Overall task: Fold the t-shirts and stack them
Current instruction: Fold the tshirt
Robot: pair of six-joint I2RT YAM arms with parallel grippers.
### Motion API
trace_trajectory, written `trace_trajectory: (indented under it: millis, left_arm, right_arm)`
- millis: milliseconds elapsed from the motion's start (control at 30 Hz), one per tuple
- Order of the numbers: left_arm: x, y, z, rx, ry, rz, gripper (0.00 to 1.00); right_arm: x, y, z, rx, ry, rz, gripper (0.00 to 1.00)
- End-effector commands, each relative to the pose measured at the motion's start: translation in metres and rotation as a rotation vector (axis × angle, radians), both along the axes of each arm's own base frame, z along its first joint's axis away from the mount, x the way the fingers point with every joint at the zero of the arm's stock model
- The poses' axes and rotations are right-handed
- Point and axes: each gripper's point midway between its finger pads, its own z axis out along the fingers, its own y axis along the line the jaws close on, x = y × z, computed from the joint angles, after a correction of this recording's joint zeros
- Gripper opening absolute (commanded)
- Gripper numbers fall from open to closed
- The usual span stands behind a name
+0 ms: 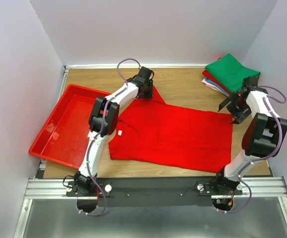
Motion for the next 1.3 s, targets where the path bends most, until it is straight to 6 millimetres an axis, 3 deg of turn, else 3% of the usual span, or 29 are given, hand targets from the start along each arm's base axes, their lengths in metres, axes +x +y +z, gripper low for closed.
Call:
trace_trajectory:
  millis: [0,267,600,1267]
  left_arm:
    - [0.002,0.013,0.006,0.038,-0.022,0.056,0.47]
    - [0.004,0.012,0.001,0.042,-0.01,0.065,0.47]
    - [0.011,0.01,0.02,0.01,-0.065,0.079,0.48]
    - [0.011,0.017,0.013,0.031,-0.06,0.112,0.48]
  right_arm:
    - [-0.004,0.001,-0.006,0.02,0.017,0.01,0.95]
    - [-0.005,0.001,-0.011,0.029,0.029,0.013,0.95]
    - [-0.008,0.003,-0.017,0.036,0.046,0.017,0.95]
    - [-0.01,0.004,-0.021,0.041,0.054,0.019,0.95]
